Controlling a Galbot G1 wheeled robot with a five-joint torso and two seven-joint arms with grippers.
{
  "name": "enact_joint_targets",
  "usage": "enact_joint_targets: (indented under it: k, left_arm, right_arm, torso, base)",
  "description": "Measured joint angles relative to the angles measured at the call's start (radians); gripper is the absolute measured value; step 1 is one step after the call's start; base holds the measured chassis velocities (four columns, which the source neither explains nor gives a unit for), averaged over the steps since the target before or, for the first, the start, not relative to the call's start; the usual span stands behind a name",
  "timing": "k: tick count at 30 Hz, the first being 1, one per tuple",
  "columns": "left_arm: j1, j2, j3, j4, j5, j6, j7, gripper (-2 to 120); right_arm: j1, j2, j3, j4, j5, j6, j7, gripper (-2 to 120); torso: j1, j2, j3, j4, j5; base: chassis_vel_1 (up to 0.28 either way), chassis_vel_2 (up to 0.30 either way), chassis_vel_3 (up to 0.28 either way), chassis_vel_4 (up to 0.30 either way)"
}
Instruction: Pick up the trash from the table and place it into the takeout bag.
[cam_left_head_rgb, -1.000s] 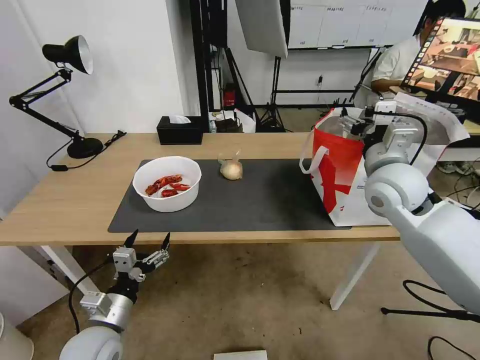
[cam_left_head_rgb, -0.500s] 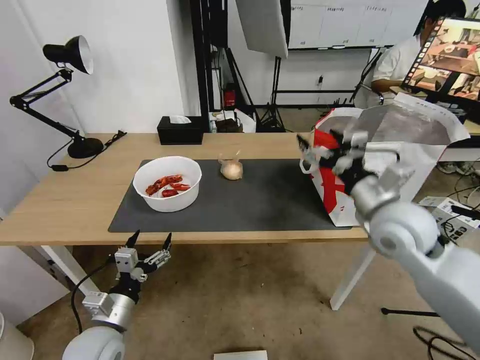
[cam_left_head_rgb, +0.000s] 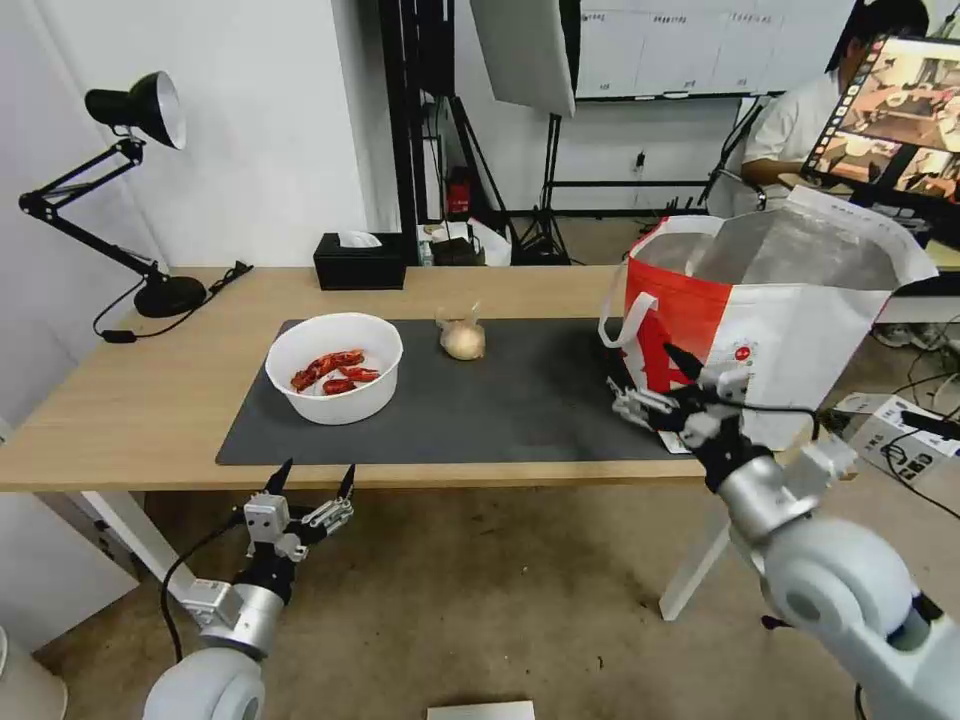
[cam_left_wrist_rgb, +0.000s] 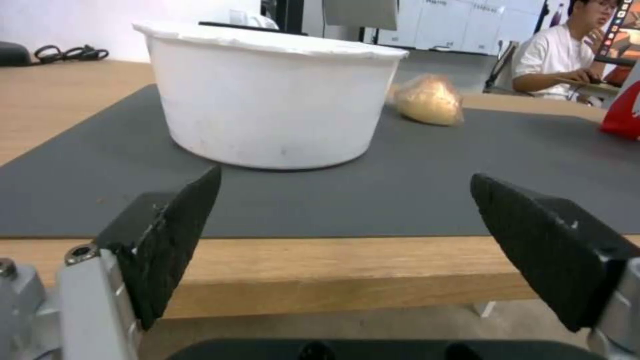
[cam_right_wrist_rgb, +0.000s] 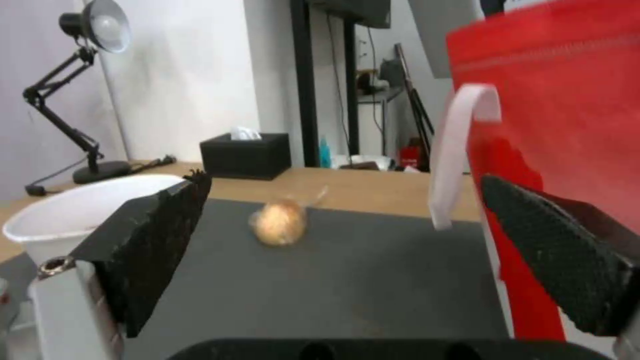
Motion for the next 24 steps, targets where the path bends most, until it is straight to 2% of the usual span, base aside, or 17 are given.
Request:
enact_joint_targets:
  k: [6,14,24]
  left_arm:
    - [0.009,0.000,-0.001,0.001,0.001,-0.005,0.002,100]
    - [0.024,-0.002,-0.009,-0.002,0.003,-0.016,0.003,100]
    - [0.048,-0.009,-0.020,-0.007,0.015,-0.028,0.008,100]
  right_arm:
    - [-0.161,0.088,0.038,0.000,-0.111,0.062,-0.035,100]
    - [-0.277,0.162,0.044,0.004,-0.207,0.113,-0.047,100]
    - [-0.346,0.196,0.051,0.015,-0.257,0.128,-0.030,100]
  torso:
    - [0.000,0.000,0.000,-0.0001,0.0001]
    - [0.000,0.000,0.000,0.0000,-0.0001]
    - [0.000,0.000,0.000,0.0001,-0.0001]
  base:
    - [0.000,0.000,0.000,0.000]
    - [0.000,0.000,0.000,0.000]
    - [0.000,0.000,0.000,0.000]
